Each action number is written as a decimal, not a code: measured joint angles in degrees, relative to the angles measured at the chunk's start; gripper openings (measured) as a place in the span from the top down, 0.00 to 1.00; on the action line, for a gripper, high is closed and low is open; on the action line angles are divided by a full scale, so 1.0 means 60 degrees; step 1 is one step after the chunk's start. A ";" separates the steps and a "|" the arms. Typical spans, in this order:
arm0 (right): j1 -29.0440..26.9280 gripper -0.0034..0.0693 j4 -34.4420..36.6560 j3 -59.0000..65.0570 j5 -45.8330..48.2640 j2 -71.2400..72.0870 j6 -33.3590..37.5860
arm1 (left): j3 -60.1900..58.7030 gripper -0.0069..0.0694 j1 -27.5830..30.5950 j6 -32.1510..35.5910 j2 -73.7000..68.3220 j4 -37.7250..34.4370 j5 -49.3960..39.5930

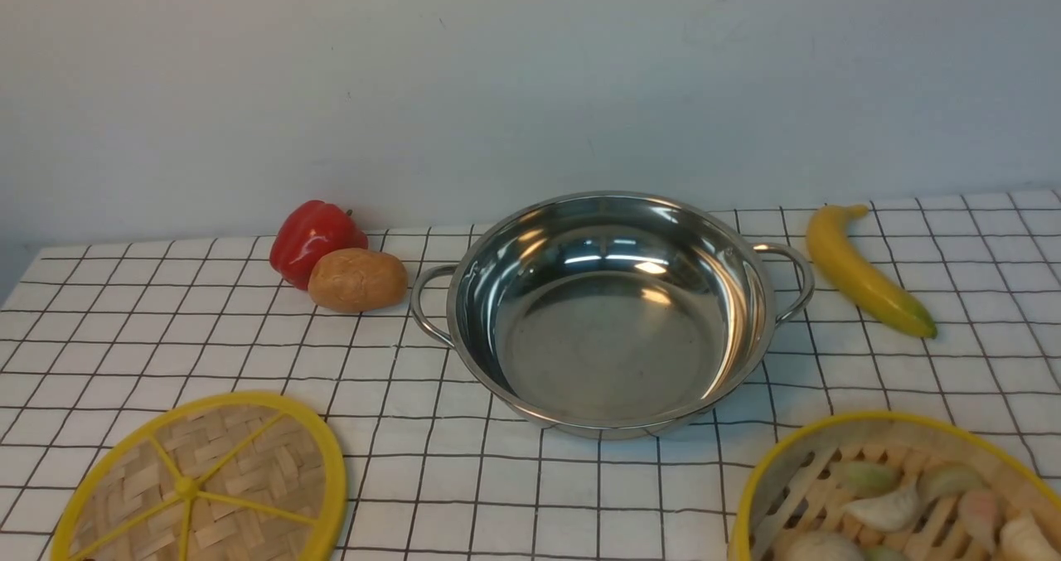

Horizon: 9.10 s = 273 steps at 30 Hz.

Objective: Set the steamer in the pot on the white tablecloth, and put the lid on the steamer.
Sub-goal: 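Reach for and grasp the rim of the bamboo steamer holding the buns with the right gripper, then place the bamboo steamer basket of food into the steel pot with the right gripper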

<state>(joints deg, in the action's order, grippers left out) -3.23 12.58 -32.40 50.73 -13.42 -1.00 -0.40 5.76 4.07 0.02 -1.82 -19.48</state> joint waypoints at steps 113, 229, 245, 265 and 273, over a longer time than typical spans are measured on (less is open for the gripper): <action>0.2250 0.70 -0.0965 -0.4862 -0.0012 -1.4442 0.9965 | 0.0000 0.29 0.0000 0.0000 0.0000 0.0000 0.0000; 0.3942 0.84 0.0048 -1.0415 0.3214 -1.5132 0.8398 | 0.0000 0.29 0.0000 0.0000 0.0000 0.0000 0.0000; 0.4270 0.84 -0.0043 -1.3066 0.3254 -1.6507 0.8155 | 0.0000 0.29 0.0000 0.0000 0.0000 0.0000 0.0000; 0.4270 0.84 0.0007 -1.5439 0.3366 -1.7897 0.8543 | 0.0000 0.29 0.0000 0.0000 0.0000 0.0000 0.0000; 0.4270 0.84 -0.0002 -1.5450 0.3366 -1.8020 0.8756 | 0.0000 0.29 0.0000 0.0000 0.0000 0.0000 0.0000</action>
<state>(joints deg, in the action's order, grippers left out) 22.39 12.57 -125.10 70.93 -121.54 51.53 -0.40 5.76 4.07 0.02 -1.82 -19.48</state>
